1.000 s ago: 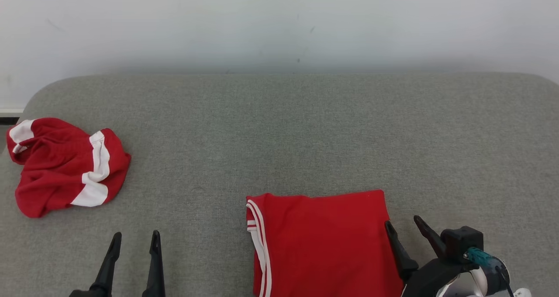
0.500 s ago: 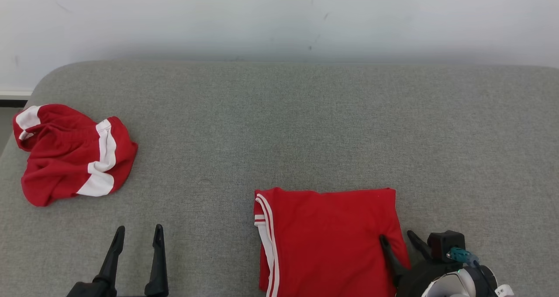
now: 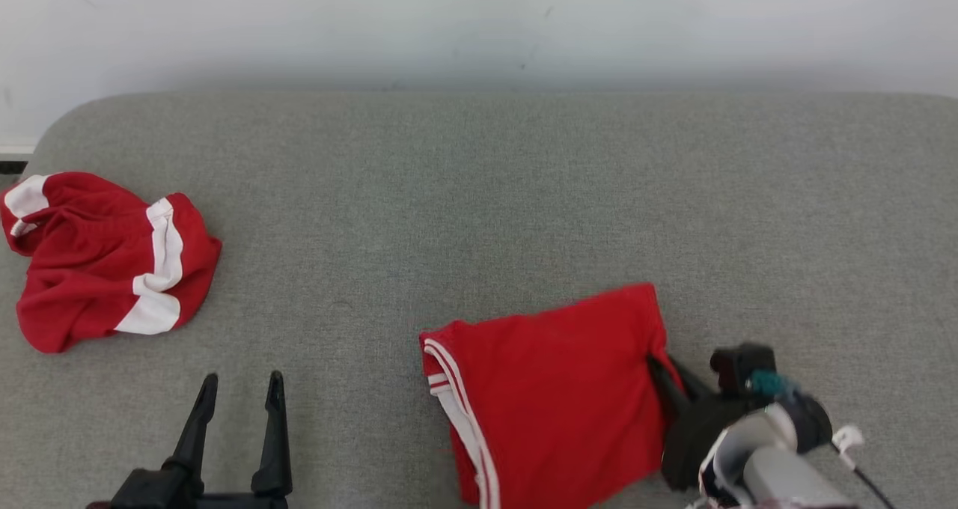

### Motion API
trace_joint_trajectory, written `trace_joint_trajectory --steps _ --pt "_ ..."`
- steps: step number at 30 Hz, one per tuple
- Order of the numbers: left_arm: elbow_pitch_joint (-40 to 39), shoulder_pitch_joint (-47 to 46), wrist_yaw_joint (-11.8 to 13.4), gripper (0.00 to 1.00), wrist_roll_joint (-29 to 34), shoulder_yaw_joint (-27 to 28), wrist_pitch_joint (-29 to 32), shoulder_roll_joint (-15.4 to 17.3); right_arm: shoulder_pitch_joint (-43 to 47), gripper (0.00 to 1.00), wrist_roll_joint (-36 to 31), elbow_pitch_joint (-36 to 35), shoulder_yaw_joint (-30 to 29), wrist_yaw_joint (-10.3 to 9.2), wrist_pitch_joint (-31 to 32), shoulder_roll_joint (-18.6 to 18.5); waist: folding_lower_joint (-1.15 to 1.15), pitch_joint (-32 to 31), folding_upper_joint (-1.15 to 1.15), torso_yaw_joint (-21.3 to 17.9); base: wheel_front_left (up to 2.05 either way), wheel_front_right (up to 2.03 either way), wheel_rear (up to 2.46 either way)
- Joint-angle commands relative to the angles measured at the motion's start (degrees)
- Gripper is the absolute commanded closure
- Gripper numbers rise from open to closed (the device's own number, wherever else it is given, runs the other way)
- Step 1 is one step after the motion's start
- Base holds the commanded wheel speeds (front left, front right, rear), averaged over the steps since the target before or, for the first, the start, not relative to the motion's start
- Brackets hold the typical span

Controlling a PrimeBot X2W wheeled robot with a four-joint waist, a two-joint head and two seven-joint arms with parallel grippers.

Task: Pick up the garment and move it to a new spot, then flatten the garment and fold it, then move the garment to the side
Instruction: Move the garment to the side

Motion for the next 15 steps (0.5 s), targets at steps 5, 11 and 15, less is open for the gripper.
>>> trace_joint_trajectory --steps 5,11,15 --pt "-0.1 -3.0 -0.5 0.00 -0.5 -1.4 0.0 -0.1 -9.3 1.00 2.3 0.1 2.1 -0.17 1.4 -3.9 0.00 3.5 0.00 -0.2 0.00 0.00 0.00" --pt "-1.7 -7.0 -0.3 0.00 -0.9 -4.0 0.0 -0.1 -20.5 1.00 3.4 0.5 2.7 -0.17 2.4 -9.7 0.00 11.5 0.00 -0.4 0.00 0.00 0.00" --pt "-2.9 -10.5 -0.3 0.00 -0.9 -5.4 0.0 0.0 -27.3 1.00 3.8 -0.2 2.3 -0.17 2.8 -15.0 0.00 17.9 0.00 -1.5 0.00 0.00 0.00"
